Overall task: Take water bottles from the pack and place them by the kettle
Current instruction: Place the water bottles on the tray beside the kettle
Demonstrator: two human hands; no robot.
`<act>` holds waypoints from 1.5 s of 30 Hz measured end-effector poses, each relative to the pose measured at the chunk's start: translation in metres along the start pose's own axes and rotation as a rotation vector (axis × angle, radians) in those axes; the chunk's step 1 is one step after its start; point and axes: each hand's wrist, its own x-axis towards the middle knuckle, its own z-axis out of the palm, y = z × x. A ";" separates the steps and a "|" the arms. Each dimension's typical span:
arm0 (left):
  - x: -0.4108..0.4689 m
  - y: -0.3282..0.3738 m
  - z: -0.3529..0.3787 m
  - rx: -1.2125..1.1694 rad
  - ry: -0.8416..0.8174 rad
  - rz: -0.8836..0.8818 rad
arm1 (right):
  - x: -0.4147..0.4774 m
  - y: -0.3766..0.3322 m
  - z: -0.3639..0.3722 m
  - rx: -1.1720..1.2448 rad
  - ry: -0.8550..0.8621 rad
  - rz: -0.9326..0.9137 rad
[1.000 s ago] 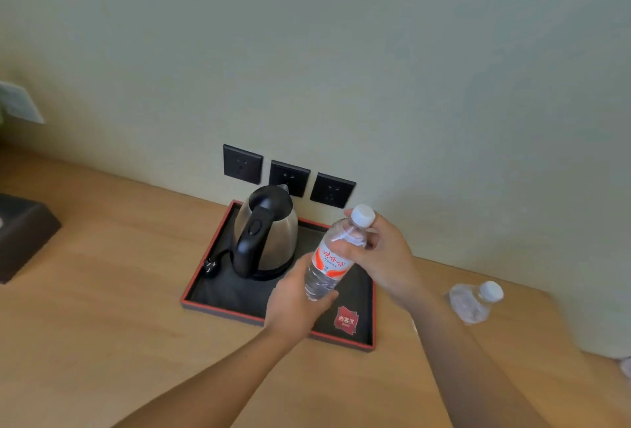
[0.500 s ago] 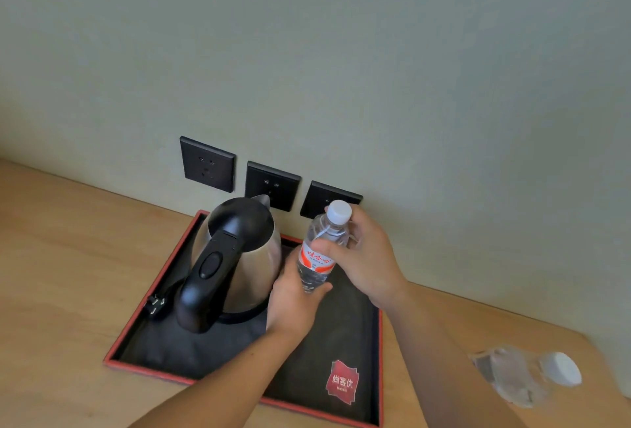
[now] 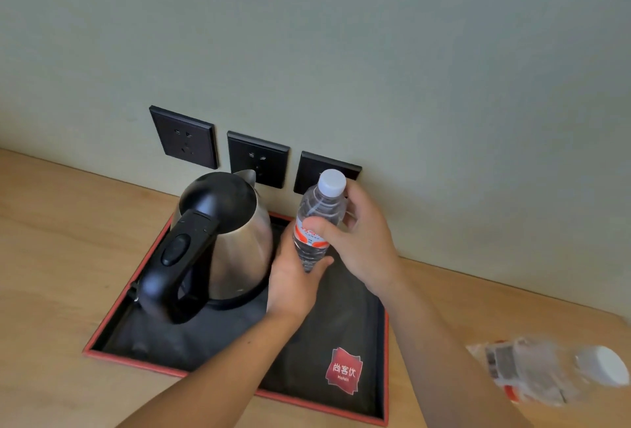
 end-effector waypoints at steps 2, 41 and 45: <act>0.000 0.002 -0.002 -0.008 -0.007 -0.014 | -0.002 0.002 0.002 0.024 0.023 -0.008; -0.187 0.052 0.197 -0.075 -0.292 -0.134 | -0.198 0.057 -0.232 0.014 -0.018 0.261; -0.180 0.061 0.192 -0.042 -0.244 -0.115 | -0.190 0.049 -0.225 -0.015 0.031 0.264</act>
